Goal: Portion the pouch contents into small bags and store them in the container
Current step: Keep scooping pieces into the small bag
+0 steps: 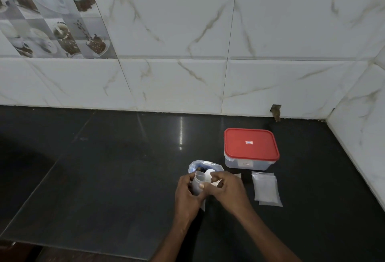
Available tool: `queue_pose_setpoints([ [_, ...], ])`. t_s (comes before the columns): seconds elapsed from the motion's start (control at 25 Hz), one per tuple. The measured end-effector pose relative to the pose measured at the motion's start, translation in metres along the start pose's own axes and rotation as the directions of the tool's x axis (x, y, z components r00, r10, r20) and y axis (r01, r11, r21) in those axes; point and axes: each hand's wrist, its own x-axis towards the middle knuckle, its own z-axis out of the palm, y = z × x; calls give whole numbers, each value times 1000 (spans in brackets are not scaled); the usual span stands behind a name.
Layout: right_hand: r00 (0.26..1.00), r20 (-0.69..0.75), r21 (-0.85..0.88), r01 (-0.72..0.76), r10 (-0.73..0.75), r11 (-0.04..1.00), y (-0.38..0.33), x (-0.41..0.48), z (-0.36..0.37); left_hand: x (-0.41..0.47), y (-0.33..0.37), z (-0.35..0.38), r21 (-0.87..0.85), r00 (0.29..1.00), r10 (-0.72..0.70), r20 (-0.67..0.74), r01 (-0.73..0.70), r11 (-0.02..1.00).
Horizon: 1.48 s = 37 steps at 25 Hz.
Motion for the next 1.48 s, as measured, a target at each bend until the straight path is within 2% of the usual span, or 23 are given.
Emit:
queue_pose_setpoints([
  [0.12,989,-3,191,-144,147,971,13,-3,2,-1,4,9,-80,995,7,103,2,997],
  [0.2,979,-8,319,-189,202,929,25,-3,-8,-1,5,10,-209,989,-51,139,80,975],
  [0.28,977,49,453,-205,206,868,28,-7,-21,-3,13,12,-341,980,-88,180,146,929],
  [0.4,964,172,576,-264,201,774,26,-14,-27,-8,25,19,-404,964,-144,224,226,886],
  [0.64,948,115,678,-294,297,674,32,-16,-27,-6,30,32,-440,937,-237,258,332,835],
  [0.8,933,107,674,-322,343,665,36,-17,-34,-9,31,38,-393,918,-284,277,378,838],
  [1.04,912,168,694,-378,373,613,41,-23,-40,-11,39,53,-337,917,-274,291,366,867],
  [1.24,896,168,694,-403,410,597,50,-23,-42,-13,44,66,-303,890,-304,340,409,861],
  [1.48,891,156,699,-404,425,590,56,-26,-46,-19,46,75,-296,920,-259,292,345,891],
])
